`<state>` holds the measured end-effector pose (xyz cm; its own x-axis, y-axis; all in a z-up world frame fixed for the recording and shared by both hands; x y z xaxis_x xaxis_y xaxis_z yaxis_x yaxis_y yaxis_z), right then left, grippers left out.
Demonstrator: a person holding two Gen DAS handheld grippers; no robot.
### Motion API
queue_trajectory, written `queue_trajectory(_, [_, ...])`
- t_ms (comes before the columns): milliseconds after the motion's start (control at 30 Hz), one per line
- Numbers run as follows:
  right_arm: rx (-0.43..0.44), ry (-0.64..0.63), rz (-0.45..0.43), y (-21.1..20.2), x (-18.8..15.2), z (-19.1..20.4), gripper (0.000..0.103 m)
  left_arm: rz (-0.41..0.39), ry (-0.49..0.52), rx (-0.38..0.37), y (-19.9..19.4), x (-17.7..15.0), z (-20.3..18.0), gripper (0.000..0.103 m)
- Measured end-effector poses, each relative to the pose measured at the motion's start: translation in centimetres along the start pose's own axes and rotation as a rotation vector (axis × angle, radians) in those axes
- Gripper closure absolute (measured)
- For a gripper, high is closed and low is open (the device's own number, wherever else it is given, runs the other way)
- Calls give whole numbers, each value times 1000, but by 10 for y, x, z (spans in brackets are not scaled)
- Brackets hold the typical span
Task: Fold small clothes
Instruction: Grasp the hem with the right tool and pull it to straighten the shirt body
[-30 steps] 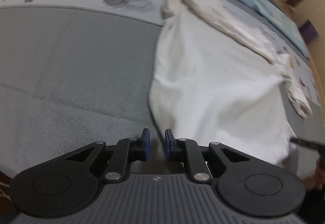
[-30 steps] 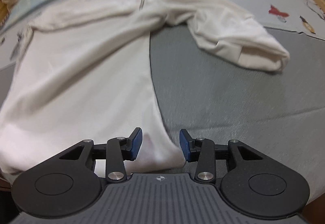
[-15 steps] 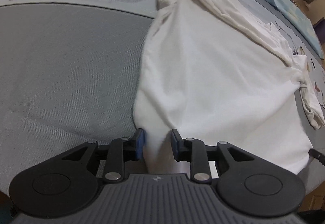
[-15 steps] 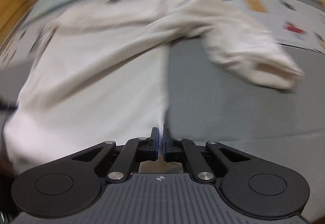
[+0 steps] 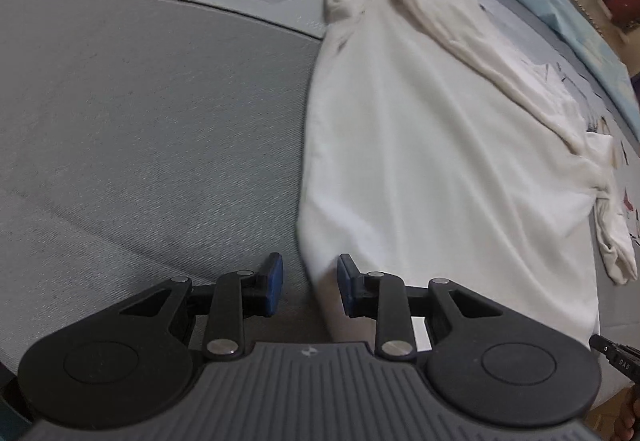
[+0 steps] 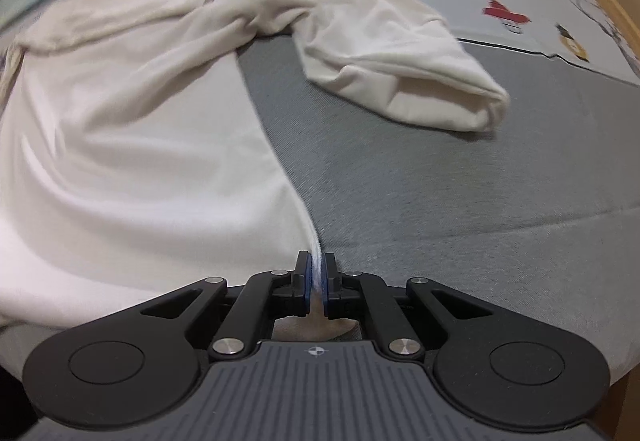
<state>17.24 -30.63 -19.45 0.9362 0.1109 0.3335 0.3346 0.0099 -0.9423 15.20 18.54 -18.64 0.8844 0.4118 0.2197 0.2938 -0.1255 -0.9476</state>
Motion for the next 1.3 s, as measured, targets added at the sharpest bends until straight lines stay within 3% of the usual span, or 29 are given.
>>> queue_trajectory(100, [-15, -35, 17, 3, -3, 6, 98, 35, 39, -11, 6, -7, -8, 71])
queue_trajectory(267, [-28, -66, 17, 3, -6, 11, 98, 39, 196, -5, 10, -15, -34, 74])
queue_trajectory(300, [-30, -72, 17, 3, -7, 11, 98, 37, 215, 1, 11, -16, -36, 79])
queue_trajectory(333, [-31, -78, 17, 3, -7, 12, 98, 34, 229, 8, 9, -17, -38, 91])
queue_trajectory(367, [-31, -85, 18, 4, -7, 13, 98, 27, 240, 19, 8, -16, -38, 97])
queue_trajectory(567, [-27, -115, 21, 6, -7, 18, 98, -75, 393, 177, -8, -9, -55, 99])
queue_trajectory(600, [-26, -113, 20, 6, -7, 17, 98, -100, 414, 136, -13, -8, -66, 99])
queue_trajectory(633, [-26, -112, 19, 6, -7, 18, 98, -124, 406, 10, -22, -8, -84, 99])
queue_trajectory(700, [-23, -111, 18, 6, -7, 17, 98, -184, 285, -417, -58, 0, -119, 95])
queue_trajectory(733, [-22, -110, 18, 6, -7, 17, 98, -270, 238, -507, -78, 10, -124, 95])
queue_trajectory(767, [-21, -109, 17, 6, -7, 17, 98, -335, 223, -500, -86, 18, -121, 93])
queue_trajectory(800, [-21, -106, 18, 6, -7, 16, 98, -356, 210, -442, -84, 23, -112, 92])
queue_trajectory(867, [-22, -104, 18, 6, -6, 16, 98, -227, 142, -273, -50, 22, -84, 92])
queue_trajectory(900, [-25, -108, 18, 6, -6, 17, 98, -122, 105, -171, -28, 14, -64, 92])
queue_trajectory(967, [-27, -114, 18, 6, -7, 17, 98, 35, 106, 7, -1, -4, -33, 91])
queue_trajectory(1000, [-27, -113, 19, 6, -7, 17, 98, 55, 127, 35, 1, -7, -27, 91])
queue_trajectory(1033, [-26, -111, 20, 6, -7, 17, 98, 44, 136, 18, -3, -4, -26, 84])
queue_trajectory(1067, [-26, -110, 20, 6, -7, 17, 98, 28, 139, -14, -7, -3, -28, 67])
queue_trajectory(1133, [-25, -112, 20, 7, -6, 17, 97, 30, 157, -41, -12, -7, -27, 49])
queue_trajectory(1233, [-27, -121, 20, 7, -6, 18, 96, 112, 179, 10, -3, -26, -15, 50])
queue_trajectory(1300, [-31, -127, 21, 7, -6, 19, 96, 122, 179, -27, -2, -30, -21, 52])
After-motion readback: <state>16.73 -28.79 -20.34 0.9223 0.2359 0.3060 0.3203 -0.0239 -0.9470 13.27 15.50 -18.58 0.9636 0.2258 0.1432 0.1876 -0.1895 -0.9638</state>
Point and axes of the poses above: each gripper's, at about its wrist camera, not at the fingertips, and y roughly the way its jaws point, z to its left, x to its top, the point moved 9 cm from there along y, roughly the way its jaws point, and after that the axes turned 1 degree about -x, right-handed, at the moved point
